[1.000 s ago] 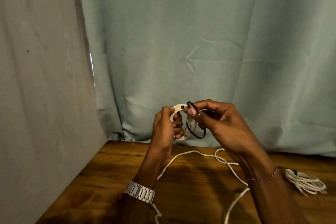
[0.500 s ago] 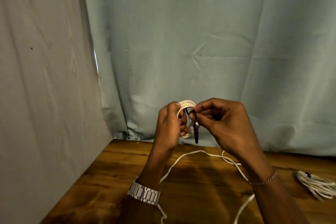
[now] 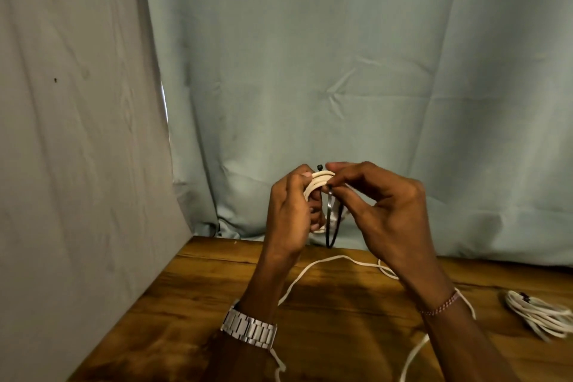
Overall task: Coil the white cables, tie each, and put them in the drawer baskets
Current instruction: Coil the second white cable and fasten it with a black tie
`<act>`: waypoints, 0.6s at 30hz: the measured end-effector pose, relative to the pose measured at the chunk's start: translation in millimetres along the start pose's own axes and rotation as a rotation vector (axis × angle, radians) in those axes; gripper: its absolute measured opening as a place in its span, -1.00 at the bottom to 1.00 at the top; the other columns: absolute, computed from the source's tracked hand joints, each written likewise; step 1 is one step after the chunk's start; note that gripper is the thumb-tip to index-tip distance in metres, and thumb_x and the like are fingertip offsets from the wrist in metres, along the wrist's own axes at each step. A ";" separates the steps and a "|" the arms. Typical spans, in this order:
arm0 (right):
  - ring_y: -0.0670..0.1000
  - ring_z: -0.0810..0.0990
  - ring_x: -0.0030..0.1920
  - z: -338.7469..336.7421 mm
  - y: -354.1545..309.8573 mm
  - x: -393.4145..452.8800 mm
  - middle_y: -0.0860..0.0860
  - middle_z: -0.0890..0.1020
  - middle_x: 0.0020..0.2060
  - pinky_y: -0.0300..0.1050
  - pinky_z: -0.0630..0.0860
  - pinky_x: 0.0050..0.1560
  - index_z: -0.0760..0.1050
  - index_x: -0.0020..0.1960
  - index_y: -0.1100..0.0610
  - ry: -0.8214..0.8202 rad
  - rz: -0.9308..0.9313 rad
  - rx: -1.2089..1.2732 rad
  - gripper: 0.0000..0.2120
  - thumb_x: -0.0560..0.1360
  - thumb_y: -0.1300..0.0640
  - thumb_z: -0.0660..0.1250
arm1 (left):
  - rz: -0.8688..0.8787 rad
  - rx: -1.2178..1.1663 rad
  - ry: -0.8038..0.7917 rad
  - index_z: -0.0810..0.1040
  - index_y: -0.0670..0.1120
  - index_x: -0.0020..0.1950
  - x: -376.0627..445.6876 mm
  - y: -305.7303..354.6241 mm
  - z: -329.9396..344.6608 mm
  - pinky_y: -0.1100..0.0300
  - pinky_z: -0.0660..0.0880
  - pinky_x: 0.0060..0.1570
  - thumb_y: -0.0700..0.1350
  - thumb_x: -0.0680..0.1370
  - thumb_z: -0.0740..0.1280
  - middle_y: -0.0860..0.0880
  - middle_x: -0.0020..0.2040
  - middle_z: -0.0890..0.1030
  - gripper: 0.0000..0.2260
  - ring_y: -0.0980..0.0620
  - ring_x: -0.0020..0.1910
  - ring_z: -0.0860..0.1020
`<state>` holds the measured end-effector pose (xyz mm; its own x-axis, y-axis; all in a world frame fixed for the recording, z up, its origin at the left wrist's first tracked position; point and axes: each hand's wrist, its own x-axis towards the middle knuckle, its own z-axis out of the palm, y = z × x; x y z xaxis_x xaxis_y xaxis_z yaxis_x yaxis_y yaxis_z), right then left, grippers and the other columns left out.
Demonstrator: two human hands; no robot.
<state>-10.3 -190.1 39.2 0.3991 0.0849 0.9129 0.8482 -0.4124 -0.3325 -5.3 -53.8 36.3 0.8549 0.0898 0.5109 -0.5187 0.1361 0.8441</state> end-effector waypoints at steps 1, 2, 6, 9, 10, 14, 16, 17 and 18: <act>-0.14 0.69 0.10 0.3 0.6 -0.1 -0.01 0.72 0.06 -0.09 0.66 0.11 0.69 0.00 0.19 -0.003 -0.012 0.006 -0.91 0.51 0.25 0.45 | 0.014 0.018 0.006 0.40 -0.12 -0.20 -0.3 0.0 0.1 0.25 0.17 -0.49 -0.16 0.67 0.03 0.01 -0.46 0.29 -0.71 0.12 -0.50 0.24; -0.14 0.70 0.09 0.2 1.5 0.0 -0.01 0.73 0.05 -0.10 0.66 0.10 0.69 0.00 0.20 -0.005 -0.024 0.005 -0.91 0.51 0.26 0.45 | 0.034 0.038 0.008 0.41 -0.12 -0.20 -0.5 -0.1 0.0 0.26 0.18 -0.50 -0.17 0.68 0.03 0.03 -0.47 0.31 -0.71 0.13 -0.50 0.25; -0.15 0.70 0.07 -1.1 5.0 0.0 0.00 0.73 0.04 -0.12 0.66 0.09 0.70 0.00 0.19 -0.018 -0.035 0.004 -0.89 0.50 0.31 0.46 | 0.117 0.110 -0.008 0.50 -0.12 -0.14 0.1 -3.3 -1.8 0.26 0.23 -0.51 -0.20 0.69 0.04 0.10 -0.48 0.34 -0.69 0.15 -0.49 0.28; -0.14 0.69 0.07 -1.4 5.8 0.2 -0.01 0.73 0.02 -0.09 0.67 0.08 0.70 0.00 0.19 -0.020 -0.013 0.008 -0.89 0.50 0.31 0.47 | 0.155 0.134 -0.039 0.49 -0.14 -0.09 1.1 -5.1 -3.0 0.30 0.27 -0.51 -0.19 0.70 0.06 0.11 -0.48 0.35 -0.73 0.19 -0.51 0.29; -0.13 0.69 0.07 -1.7 5.7 0.4 -0.02 0.72 0.02 -0.09 0.67 0.08 0.70 -0.01 0.18 -0.025 0.003 0.021 -0.89 0.50 0.31 0.47 | 0.167 0.138 -0.048 0.48 -0.13 -0.09 1.2 -5.2 -3.1 0.31 0.28 -0.51 -0.19 0.71 0.08 0.11 -0.48 0.35 -0.74 0.19 -0.51 0.30; -0.13 0.68 0.08 -1.3 5.1 0.7 -0.08 0.70 0.02 -0.11 0.65 0.11 0.69 0.01 0.12 -0.054 0.079 0.063 -0.90 0.51 0.25 0.47 | 0.176 0.102 -0.078 0.48 -0.19 -0.04 2.0 -7.6 -4.2 0.31 0.29 -0.53 -0.13 0.71 0.12 0.08 -0.45 0.35 -0.76 0.15 -0.51 0.28; -0.12 0.67 0.10 0.4 5.4 0.1 -0.10 0.69 0.03 -0.10 0.65 0.13 0.69 0.03 0.09 -0.057 0.089 0.056 -0.90 0.52 0.21 0.47 | 0.167 0.087 -0.081 0.50 -0.18 -0.04 3.2 -9.6 -4.8 0.29 0.29 -0.53 -0.10 0.71 0.13 0.06 -0.45 0.36 -0.76 0.15 -0.51 0.29; -0.11 0.66 0.11 1.2 5.7 0.1 -0.10 0.69 0.04 -0.08 0.64 0.13 0.68 0.04 0.08 -0.052 0.088 0.048 -0.90 0.53 0.19 0.47 | 0.161 0.084 -0.080 0.51 -0.16 -0.04 3.6 -10.3 -4.9 0.29 0.30 -0.52 -0.08 0.71 0.14 0.05 -0.44 0.37 -0.76 0.15 -0.51 0.30; -0.10 0.66 0.13 2.1 5.8 0.2 -0.11 0.68 0.04 -0.05 0.64 0.14 0.68 0.04 0.07 -0.043 0.090 0.045 -0.90 0.53 0.18 0.48 | 0.155 0.080 -0.078 0.52 -0.15 -0.03 3.8 -10.8 -5.0 0.28 0.31 -0.52 -0.07 0.70 0.15 0.04 -0.43 0.38 -0.76 0.15 -0.50 0.32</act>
<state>-4.7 -190.6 36.9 0.4886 0.0884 0.8680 0.8224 -0.3789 -0.4243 3.5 -50.0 28.3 0.7642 0.0265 0.6444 -0.6448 0.0471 0.7629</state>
